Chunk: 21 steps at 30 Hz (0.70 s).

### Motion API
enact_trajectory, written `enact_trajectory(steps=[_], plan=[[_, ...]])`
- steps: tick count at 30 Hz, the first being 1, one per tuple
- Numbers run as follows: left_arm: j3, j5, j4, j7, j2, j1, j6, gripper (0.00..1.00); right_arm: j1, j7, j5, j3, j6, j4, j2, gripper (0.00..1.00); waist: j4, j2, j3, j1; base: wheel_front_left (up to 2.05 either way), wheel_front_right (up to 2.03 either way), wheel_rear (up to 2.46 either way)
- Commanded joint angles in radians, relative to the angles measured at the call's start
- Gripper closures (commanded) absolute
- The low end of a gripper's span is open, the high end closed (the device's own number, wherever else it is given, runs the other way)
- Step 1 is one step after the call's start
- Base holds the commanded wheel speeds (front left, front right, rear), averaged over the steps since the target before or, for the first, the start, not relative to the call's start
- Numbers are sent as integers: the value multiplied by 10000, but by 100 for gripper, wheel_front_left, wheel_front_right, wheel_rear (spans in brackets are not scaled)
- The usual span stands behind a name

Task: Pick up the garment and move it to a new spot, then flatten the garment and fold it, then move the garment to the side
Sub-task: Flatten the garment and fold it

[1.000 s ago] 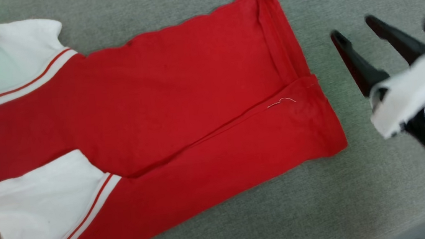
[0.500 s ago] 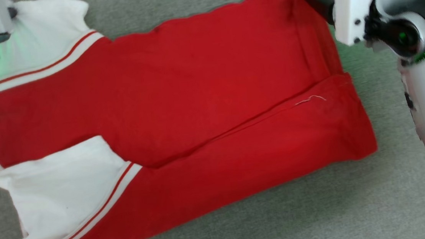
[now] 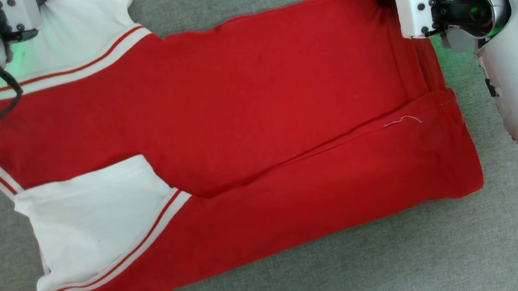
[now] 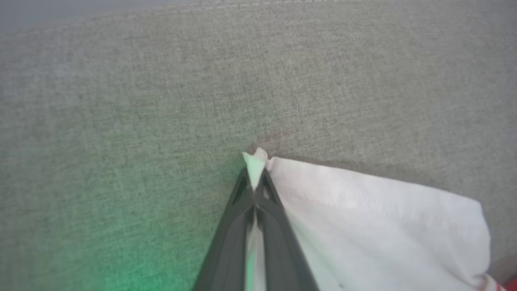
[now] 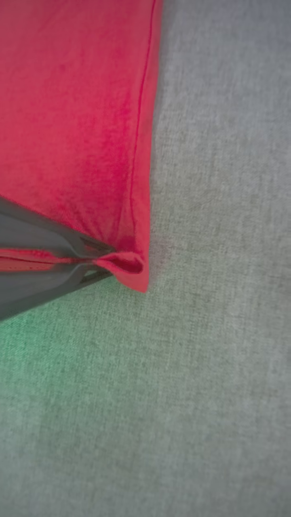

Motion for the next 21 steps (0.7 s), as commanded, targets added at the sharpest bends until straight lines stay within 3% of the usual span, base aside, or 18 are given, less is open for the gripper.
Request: enact_trajectory(steps=[1,6,11,21], plan=[[-286,-14,206,52,-571,903,-112,100,439,-78,77,271,-15,480,-8,100,47,0,-6,0,0,0,0],[-233,-43,-113,-546,-652,696,-228,100,433,-780,310,664,-18,440,-465,100,266,0,-299,0,0,0,0],[-395,28,-638,-652,-343,432,-253,100,745,-1259,827,1335,-16,-40,-1063,100,662,0,-857,0,0,0,0],[-765,-152,-2419,-351,285,678,-238,100,1840,-1681,1877,2352,-15,-1643,-2815,100,1664,0,-2168,0,0,0,0]])
